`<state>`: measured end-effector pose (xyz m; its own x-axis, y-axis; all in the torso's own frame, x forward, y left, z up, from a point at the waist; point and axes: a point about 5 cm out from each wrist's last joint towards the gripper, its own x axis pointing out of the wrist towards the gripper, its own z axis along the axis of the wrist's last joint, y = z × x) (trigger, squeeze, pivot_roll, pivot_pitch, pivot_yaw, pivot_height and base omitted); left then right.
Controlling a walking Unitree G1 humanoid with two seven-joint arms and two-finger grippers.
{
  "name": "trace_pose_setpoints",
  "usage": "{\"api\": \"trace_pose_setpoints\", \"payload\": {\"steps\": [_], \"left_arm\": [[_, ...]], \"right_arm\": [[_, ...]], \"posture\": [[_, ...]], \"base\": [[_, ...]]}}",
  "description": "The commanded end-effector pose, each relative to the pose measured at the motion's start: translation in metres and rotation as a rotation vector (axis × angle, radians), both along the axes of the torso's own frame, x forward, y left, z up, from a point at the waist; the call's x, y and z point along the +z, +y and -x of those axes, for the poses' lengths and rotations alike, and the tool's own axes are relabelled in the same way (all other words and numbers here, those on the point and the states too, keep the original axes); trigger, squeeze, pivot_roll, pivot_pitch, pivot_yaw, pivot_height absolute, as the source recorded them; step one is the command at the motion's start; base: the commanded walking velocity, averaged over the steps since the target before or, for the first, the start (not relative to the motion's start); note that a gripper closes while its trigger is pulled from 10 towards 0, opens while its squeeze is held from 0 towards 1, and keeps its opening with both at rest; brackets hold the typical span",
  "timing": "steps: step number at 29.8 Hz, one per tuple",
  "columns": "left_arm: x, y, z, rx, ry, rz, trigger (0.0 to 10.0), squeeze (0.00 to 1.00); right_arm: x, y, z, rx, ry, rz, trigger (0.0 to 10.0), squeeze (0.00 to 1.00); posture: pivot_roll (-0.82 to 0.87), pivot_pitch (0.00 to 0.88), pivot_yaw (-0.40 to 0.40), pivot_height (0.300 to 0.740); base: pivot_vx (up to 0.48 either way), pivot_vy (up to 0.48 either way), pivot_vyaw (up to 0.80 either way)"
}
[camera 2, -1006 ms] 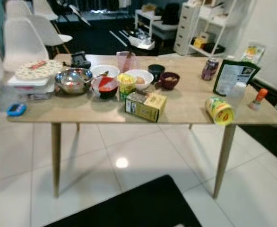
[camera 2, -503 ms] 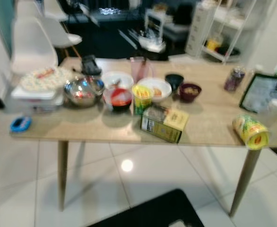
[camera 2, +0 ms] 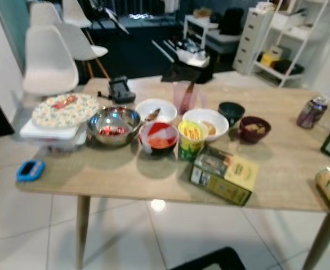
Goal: Restocking fridge
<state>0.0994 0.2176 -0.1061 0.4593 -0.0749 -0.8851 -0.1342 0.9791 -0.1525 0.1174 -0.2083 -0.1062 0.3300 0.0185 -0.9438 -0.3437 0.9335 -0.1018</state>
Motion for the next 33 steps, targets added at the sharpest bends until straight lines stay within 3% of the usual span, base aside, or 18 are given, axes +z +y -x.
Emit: {"api": "trace_pose_setpoints", "payload": {"steps": [1,29,33], "left_arm": [[-0.0016,-0.0012,0.0043,0.003,0.019,0.0,10.0,0.0],[-0.0019,-0.0031,0.004,0.002,0.018,-0.003,10.0,0.0],[-0.0012,0.0021,0.0036,-0.019,0.018,-0.068,10.0,0.0]], "right_arm": [[0.0012,-0.0046,-0.0016,-0.017,-0.004,0.009,10.0,0.0],[0.0007,-0.0023,-0.0013,-0.017,-0.001,0.004,10.0,0.0],[0.0007,-0.0021,-0.0015,-0.015,-0.001,0.002,10.0,0.0]], "posture": [[-0.03,0.0,-0.006,0.74],[-0.03,0.0,-0.006,0.74],[-0.03,0.0,-0.008,0.74]], "base": [[0.255,0.0,0.0],[0.0,-0.01,0.0],[0.0,-0.474,0.0]]}}
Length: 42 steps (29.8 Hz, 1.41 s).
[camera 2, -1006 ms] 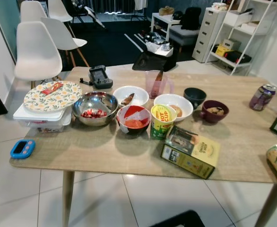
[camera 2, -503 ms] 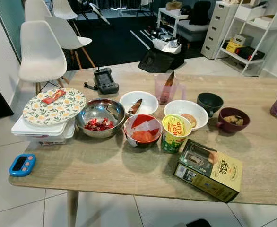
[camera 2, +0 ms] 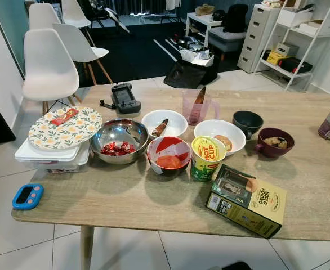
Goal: Restocking fridge
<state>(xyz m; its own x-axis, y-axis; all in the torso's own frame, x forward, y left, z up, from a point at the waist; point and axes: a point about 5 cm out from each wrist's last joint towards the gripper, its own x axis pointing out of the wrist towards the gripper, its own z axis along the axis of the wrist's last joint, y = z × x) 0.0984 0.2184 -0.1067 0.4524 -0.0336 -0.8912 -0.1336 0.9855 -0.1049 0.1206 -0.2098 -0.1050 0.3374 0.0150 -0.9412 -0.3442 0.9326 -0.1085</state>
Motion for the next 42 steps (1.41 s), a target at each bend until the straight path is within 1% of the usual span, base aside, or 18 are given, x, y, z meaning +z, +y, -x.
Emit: {"api": "trace_pose_setpoints", "payload": {"steps": [1,4,7,23,30,37,42], "left_arm": [[-0.0005,0.0026,0.003,-0.007,0.012,-0.029,10.0,0.0],[-0.0009,0.0008,0.0038,0.01,0.015,0.012,10.0,0.0],[-0.0004,0.0015,0.0028,0.033,0.002,0.01,10.0,0.0],[-0.0006,0.0005,0.0027,0.04,0.0,0.011,10.0,0.0],[-0.0001,0.0051,0.004,0.034,0.009,-0.007,10.0,0.0],[0.001,0.007,0.0003,0.018,0.005,-0.032,10.0,0.0],[0.0009,0.0074,0.0002,0.032,0.005,-0.039,10.0,0.0]], "right_arm": [[-0.0005,-0.0006,0.0016,-0.016,0.006,-0.002,10.0,0.0],[-0.0003,-0.0008,0.0012,-0.013,0.007,-0.002,10.0,0.0],[0.0,-0.0012,0.0005,-0.015,0.005,-0.002,10.0,0.0],[-0.0002,-0.001,0.0009,-0.012,0.007,-0.002,10.0,0.0],[-0.0005,-0.0002,0.0016,-0.001,0.01,-0.002,10.0,0.0],[0.0007,-0.0019,-0.0015,0.008,0.004,0.007,10.0,0.0],[0.0009,-0.0037,-0.0017,0.013,0.009,0.027,10.0,0.0]], "posture": [[-0.03,0.0,-0.008,0.74],[-0.03,0.0,-0.01,0.74],[-0.03,0.0,-0.011,0.74],[-0.03,0.0,-0.012,0.74],[-0.03,0.0,-0.01,0.74],[-0.03,0.0,-0.011,0.74],[-0.03,0.0,-0.007,0.74]], "base": [[0.0,-0.472,0.0],[0.0,-0.471,0.0],[0.0,0.0,0.0],[0.0,0.0,0.0],[0.0,0.0,0.0],[0.0,0.0,0.0],[0.0,0.0,0.0]]}}
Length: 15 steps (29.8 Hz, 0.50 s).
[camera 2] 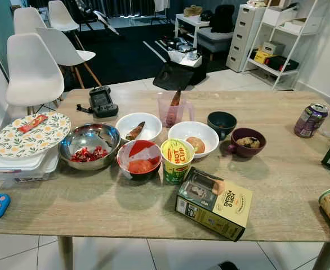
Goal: Restocking fridge
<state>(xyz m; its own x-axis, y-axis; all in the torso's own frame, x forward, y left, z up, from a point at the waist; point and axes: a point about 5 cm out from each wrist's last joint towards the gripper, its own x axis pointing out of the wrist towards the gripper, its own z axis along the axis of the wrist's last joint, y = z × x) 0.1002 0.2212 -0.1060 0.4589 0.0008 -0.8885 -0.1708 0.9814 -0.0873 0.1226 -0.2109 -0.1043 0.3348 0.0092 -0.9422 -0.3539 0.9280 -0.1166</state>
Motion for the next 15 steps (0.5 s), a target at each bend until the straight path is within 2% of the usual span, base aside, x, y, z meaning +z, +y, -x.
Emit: {"api": "trace_pose_setpoints", "payload": {"steps": [1,9,15], "left_arm": [[0.0,0.005,0.002,0.0,0.013,-0.02,10.0,0.0],[-0.002,0.002,0.007,0.029,0.022,-0.023,10.0,0.0],[-0.003,-0.002,0.011,0.028,0.036,-0.024,10.0,0.0]], "right_arm": [[0.0,-0.003,0.001,0.002,0.009,0.029,10.0,0.0],[-0.003,-0.013,0.018,0.043,0.077,0.127,10.0,0.0],[0.001,-0.03,0.015,0.013,0.064,0.178,10.0,0.0]], "posture": [[-0.03,0.0,-0.002,0.74],[-0.03,0.0,-0.023,0.74],[-0.05,0.0,-0.033,0.74]], "base": [[0.0,0.0,0.0],[0.0,0.0,0.0],[0.0,0.0,0.0]]}}
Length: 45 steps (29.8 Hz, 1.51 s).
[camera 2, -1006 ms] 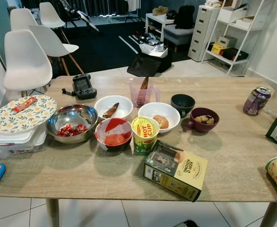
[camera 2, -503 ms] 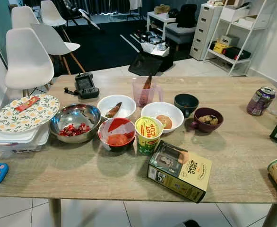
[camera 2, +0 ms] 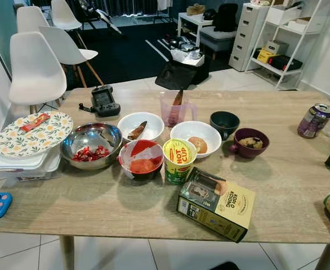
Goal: Restocking fridge
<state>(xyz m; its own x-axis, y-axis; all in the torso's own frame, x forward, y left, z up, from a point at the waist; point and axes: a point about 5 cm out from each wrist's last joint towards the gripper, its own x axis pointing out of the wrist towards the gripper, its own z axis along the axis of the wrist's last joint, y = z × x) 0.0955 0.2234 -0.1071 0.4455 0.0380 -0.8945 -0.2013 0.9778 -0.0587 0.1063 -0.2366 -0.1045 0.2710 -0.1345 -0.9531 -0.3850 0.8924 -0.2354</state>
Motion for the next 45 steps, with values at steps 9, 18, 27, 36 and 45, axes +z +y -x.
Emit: {"api": "trace_pose_setpoints", "payload": {"steps": [9,18,27,36,45], "left_arm": [[-0.003,-0.004,0.006,0.011,0.021,-0.006,10.0,0.0],[0.0,0.011,0.007,0.0,0.033,-0.042,10.0,0.0],[0.01,0.028,-0.016,0.076,-0.042,-0.075,10.0,0.0],[0.008,0.021,-0.015,0.101,-0.038,-0.052,10.0,0.07],[0.003,0.009,-0.005,0.166,-0.033,-0.016,10.0,1.0]], "right_arm": [[0.007,-0.018,-0.01,-0.028,-0.032,0.07,10.0,0.0],[0.002,-0.003,-0.005,-0.057,-0.024,0.04,10.0,1.0],[-0.003,0.001,0.01,-0.04,0.021,0.032,10.0,1.0],[0.005,-0.008,-0.013,-0.038,-0.027,0.059,10.0,1.0],[0.017,-0.004,-0.05,0.056,-0.081,0.077,10.0,0.0]], "posture": [[-0.05,0.0,-0.051,0.74],[-0.05,0.0,-0.001,0.74],[-0.02,0.0,0.008,0.74],[0.02,0.0,-0.035,0.74],[0.1,0.0,-0.135,0.74]], "base": [[0.0,0.0,0.0],[0.0,0.0,0.0],[0.0,0.0,0.0],[0.0,0.0,0.0],[0.0,0.0,0.0]]}}
